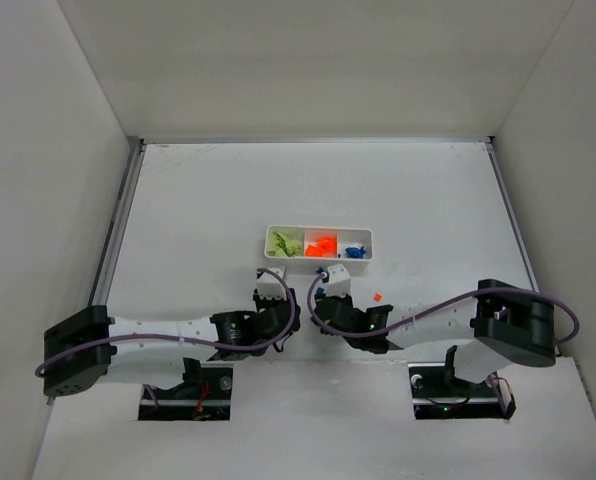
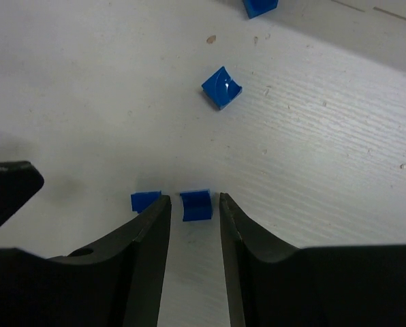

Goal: Sort the legos into containers by color

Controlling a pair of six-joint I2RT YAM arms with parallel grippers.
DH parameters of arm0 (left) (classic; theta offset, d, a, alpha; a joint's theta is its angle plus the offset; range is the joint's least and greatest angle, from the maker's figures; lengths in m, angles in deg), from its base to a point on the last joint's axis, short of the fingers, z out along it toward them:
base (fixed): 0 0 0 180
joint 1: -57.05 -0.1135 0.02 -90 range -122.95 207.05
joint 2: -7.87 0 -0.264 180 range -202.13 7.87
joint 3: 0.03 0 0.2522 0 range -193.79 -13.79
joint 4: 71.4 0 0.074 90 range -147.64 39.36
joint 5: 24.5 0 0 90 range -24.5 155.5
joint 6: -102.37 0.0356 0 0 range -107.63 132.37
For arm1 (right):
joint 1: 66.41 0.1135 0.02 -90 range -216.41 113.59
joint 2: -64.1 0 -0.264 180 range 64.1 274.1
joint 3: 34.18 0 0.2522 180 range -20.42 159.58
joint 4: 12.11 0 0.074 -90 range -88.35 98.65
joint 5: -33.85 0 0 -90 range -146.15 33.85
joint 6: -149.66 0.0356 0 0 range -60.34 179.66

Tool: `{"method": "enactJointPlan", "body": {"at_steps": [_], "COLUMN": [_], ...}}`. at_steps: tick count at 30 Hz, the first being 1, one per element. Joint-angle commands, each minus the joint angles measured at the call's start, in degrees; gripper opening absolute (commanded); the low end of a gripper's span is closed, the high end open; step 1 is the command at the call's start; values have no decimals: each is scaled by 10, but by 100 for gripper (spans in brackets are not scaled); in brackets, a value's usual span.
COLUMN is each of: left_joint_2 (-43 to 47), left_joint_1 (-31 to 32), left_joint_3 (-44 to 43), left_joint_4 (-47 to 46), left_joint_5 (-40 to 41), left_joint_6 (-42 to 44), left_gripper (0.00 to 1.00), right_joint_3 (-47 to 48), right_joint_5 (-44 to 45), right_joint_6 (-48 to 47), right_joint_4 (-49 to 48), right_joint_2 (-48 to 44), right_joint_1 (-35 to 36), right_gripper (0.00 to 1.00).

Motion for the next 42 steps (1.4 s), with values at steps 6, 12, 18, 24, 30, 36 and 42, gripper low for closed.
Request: {"method": "enactJointPlan", "body": {"at_steps": [6,12,18,24,30,36,42], "left_joint_2": [-10,-9,-47,-100,-125,-150,-191], "left_joint_1": [17,25,46,59,59,56,64], "left_joint_3": [2,3,-16,-46,-59,-76,-97], "left_joint_4": [6,6,0,-4,-22,-25,-34], "left_joint_5": [6,6,6,10,8,7,7], "left_joint_6": [-18,-23,-27,-21,-13,1,5], "left_gripper": [39,41,43,44,45,45,45], "right_joint_3": [-7,-27,-28,-1,43,81,32], "right_joint_5": [-24,-11,-6,-43,-85,-88,-75], "right_joint_6": [-1,7,-13,-80,-122,-130,-115], "right_joint_4": [-30,-22,3,9,-20,-32,-51], "right_joint_2": [-10,-82,-180,-235,-172,-120,-158], "right_joint_1": [-8,-8,-45,-178,-300,-337,-330], "right_gripper": [28,25,26,25,25,50,59]}}
